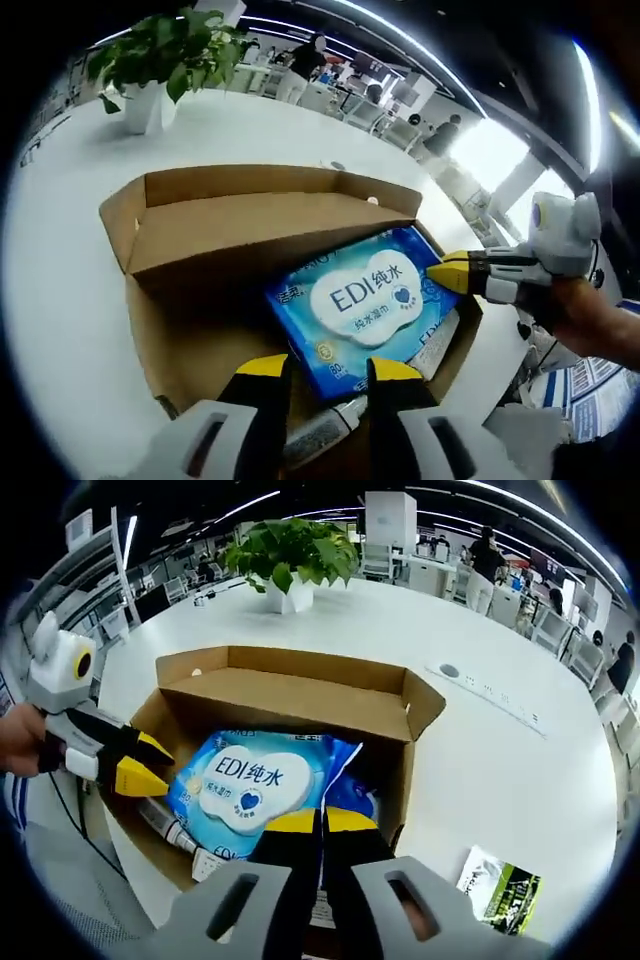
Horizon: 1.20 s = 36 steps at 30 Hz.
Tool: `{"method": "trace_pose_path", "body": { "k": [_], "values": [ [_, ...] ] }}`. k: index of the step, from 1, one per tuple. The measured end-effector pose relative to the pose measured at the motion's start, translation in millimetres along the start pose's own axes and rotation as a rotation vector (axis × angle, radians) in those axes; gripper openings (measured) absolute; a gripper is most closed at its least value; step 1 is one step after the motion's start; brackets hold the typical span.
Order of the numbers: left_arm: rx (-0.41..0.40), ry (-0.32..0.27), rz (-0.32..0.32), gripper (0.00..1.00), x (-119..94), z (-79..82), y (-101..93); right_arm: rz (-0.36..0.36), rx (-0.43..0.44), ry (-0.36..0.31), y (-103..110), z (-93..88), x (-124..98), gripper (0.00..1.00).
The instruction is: Operate the shoe box by opening the lid, removing the specified soft item, and placing it in the target area until the item is outside and the box remains undamaged.
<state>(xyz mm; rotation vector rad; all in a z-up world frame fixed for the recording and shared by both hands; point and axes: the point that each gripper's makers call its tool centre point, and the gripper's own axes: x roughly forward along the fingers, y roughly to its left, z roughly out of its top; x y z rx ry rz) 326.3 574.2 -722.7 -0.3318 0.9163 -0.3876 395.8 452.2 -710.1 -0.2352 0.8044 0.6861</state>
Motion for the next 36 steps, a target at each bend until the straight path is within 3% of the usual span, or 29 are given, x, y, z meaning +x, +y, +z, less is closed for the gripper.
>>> {"method": "trace_pose_path", "body": {
  "k": [8,15,17,19,22,25,36],
  "values": [
    [-0.014,0.052,0.012,0.3,13,-6.9,5.5,-0.004,0.026,0.003,-7,-5.7,-3,0.0],
    [-0.06,0.063,-0.03,0.29,24,-9.1,-2.1,-0.002,0.069,0.003,-11,-12.2,-3,0.0],
    [-0.084,0.057,-0.073,0.22,26,-7.6,-9.8,0.0,0.082,0.001,-10,-13.6,-3,0.0],
    [-0.063,0.059,-0.062,0.19,28,-7.6,-9.4,0.007,0.109,0.0,-11,-15.6,-3,0.0],
    [-0.059,0.053,-0.06,0.12,26,-6.1,-9.4,0.025,0.174,-0.021,-11,-15.8,-4,0.0],
    [-0.065,0.042,-0.064,0.08,23,-4.5,-11.4,0.029,0.167,-0.027,-10,-16.7,-6,0.0],
    [-0.005,0.011,-0.052,0.05,10,10.7,-21.6,0.044,0.22,-0.065,-9,-10.6,-14,0.0]
  ]
}}
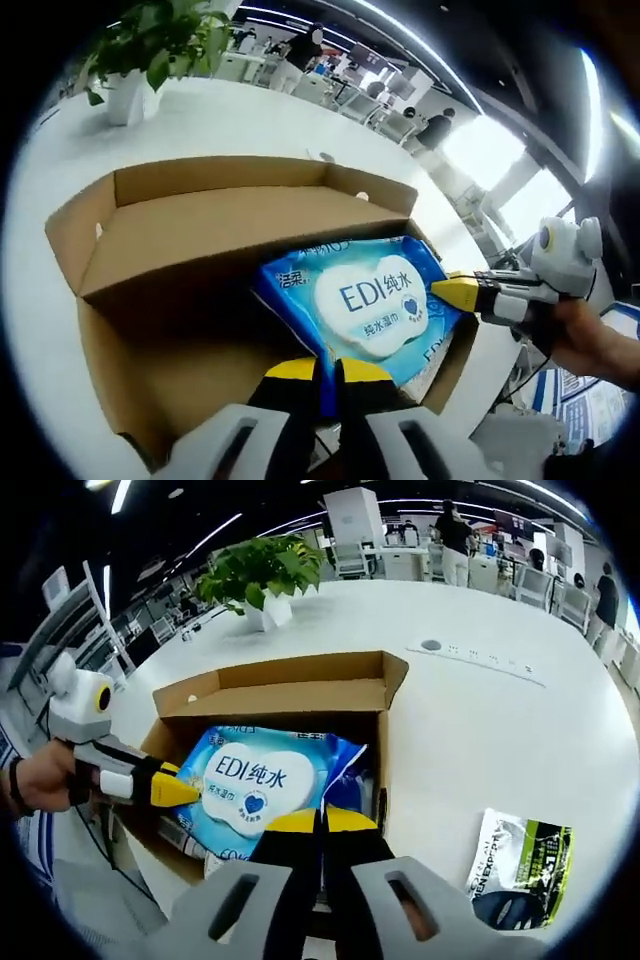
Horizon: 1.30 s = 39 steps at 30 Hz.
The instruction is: Operate the shoe box by opening the lid, removing the specified soft item, and placing it in the target area until the item is outside and the box remains undamaged.
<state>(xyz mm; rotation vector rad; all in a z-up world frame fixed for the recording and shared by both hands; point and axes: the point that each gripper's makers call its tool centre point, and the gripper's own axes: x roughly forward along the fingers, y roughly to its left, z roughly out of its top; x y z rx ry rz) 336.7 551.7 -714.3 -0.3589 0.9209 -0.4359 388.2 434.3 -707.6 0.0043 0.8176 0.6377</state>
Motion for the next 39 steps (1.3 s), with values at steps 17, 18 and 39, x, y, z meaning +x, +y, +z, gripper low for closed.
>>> {"method": "trace_pose_path", "body": {
  "k": [17,18,39],
  "values": [
    [0.079,-0.04,-0.003,0.05,-16,26.2,-18.7,0.005,0.049,-0.077,-1,16.3,-22,0.0],
    [0.082,-0.042,-0.005,0.05,-16,28.0,-20.1,0.004,0.051,-0.082,-2,17.5,-23,0.0],
    [0.177,-0.032,-0.059,0.05,2,46.9,-70.5,-0.073,0.097,-0.143,-41,19.9,-62,0.0]
  ]
}}
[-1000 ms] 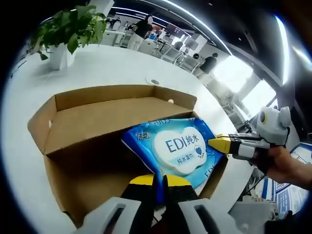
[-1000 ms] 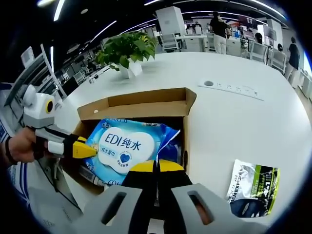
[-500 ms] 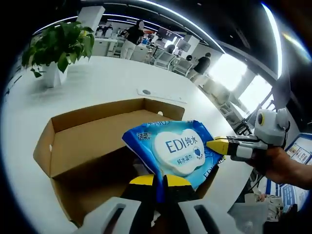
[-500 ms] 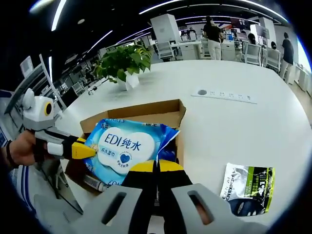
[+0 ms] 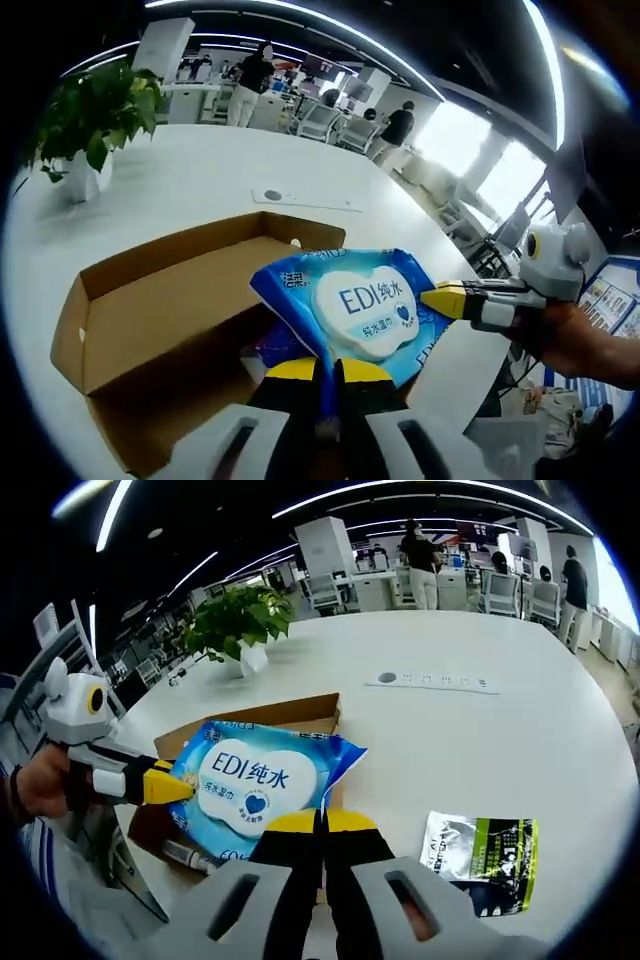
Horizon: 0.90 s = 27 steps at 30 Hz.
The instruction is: Operate the shoe box by opening the lid, removing the specified soft item, and placing it in the target area until the item is outside and the box remains undamaged.
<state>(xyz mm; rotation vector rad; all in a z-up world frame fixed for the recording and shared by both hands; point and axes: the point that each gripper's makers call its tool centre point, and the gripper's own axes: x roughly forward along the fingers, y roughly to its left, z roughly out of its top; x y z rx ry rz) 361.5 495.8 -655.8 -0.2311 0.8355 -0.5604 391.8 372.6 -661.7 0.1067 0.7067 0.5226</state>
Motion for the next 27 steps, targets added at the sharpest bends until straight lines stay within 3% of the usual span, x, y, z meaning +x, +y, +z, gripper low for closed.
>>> {"method": "trace_pose_path", "body": {
  "k": [14,27],
  "values": [
    [0.071,0.036,-0.061,0.05,26,5.2,-44.0,-0.068,0.05,-0.03,-42,-8.7,-34,0.0],
    [0.125,0.08,-0.111,0.05,50,0.6,-82.1,-0.126,0.111,-0.045,-77,-30.0,-65,0.0]
  ]
}}
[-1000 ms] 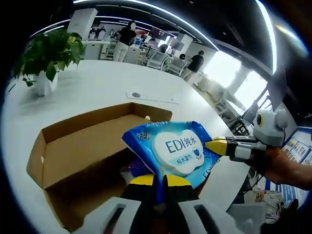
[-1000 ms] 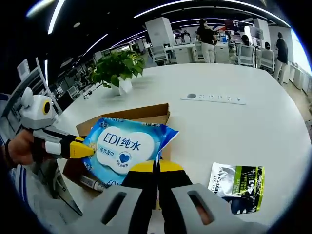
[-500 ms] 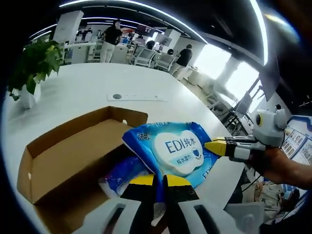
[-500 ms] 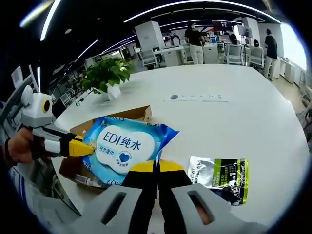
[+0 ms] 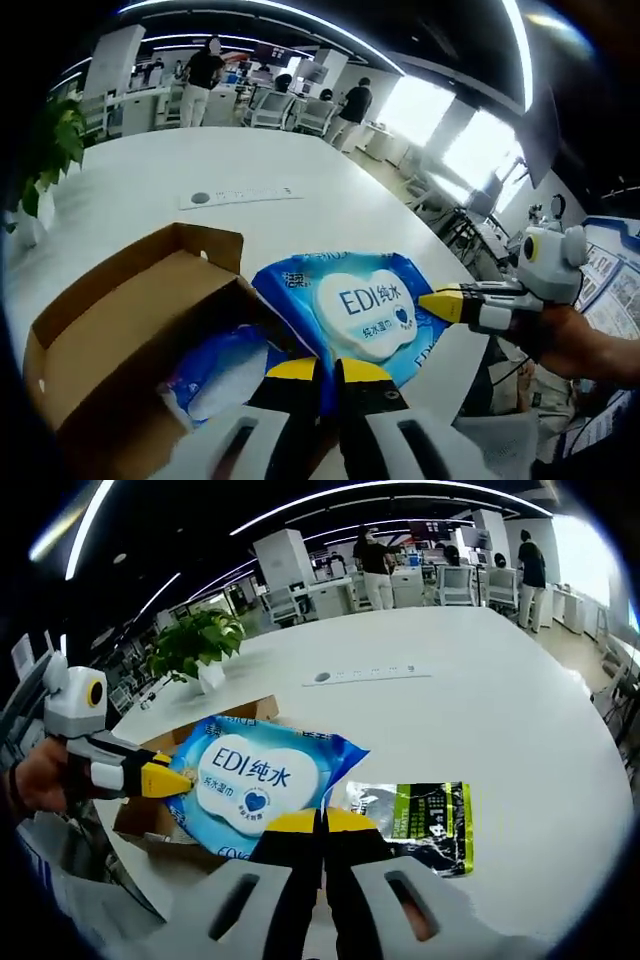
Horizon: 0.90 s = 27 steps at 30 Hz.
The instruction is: Operate the shoe box by opening the lid, removing the specified soft item, and placing it in the target area until the item is outside and the box remains undamaged.
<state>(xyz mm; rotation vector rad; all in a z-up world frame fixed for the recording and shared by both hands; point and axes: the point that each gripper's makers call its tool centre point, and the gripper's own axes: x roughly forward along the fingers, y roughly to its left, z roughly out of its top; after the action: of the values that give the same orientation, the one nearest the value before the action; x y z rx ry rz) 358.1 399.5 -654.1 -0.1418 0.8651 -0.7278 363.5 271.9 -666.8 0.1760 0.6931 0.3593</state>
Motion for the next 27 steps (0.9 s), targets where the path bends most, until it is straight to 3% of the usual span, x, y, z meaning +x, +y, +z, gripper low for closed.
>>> {"method": "trace_pose_path", "body": {
  "k": [27],
  "values": [
    [0.071,0.079,-0.071,0.05,58,-2.7,-60.3,-0.078,0.091,-0.002,-73,-26.1,-35,0.0]
  ]
}}
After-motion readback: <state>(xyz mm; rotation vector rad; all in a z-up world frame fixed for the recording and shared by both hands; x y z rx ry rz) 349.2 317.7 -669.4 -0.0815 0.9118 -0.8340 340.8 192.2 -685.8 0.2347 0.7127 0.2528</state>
